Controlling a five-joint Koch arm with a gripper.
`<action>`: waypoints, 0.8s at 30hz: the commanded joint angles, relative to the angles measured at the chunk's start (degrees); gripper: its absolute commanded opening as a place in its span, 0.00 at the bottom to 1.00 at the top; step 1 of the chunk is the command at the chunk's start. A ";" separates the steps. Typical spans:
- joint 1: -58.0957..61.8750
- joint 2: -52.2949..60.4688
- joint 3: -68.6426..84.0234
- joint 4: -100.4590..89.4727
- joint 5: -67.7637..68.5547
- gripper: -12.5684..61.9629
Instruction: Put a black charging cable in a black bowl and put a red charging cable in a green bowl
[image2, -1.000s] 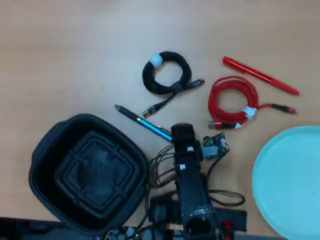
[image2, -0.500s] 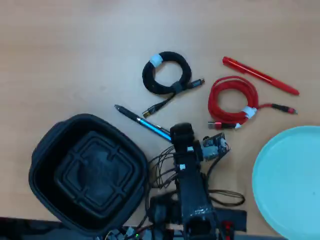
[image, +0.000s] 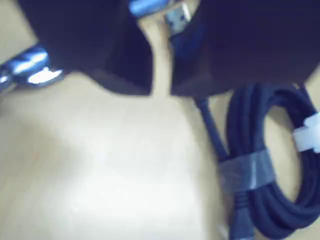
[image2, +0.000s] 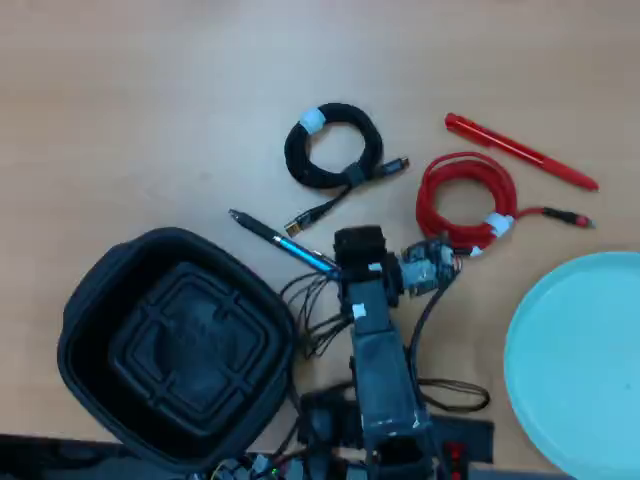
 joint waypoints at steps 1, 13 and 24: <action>-0.35 -7.03 -11.16 2.64 0.79 0.15; -3.78 -45.97 -60.91 30.67 0.35 0.17; -5.01 -53.35 -64.16 37.27 1.58 0.41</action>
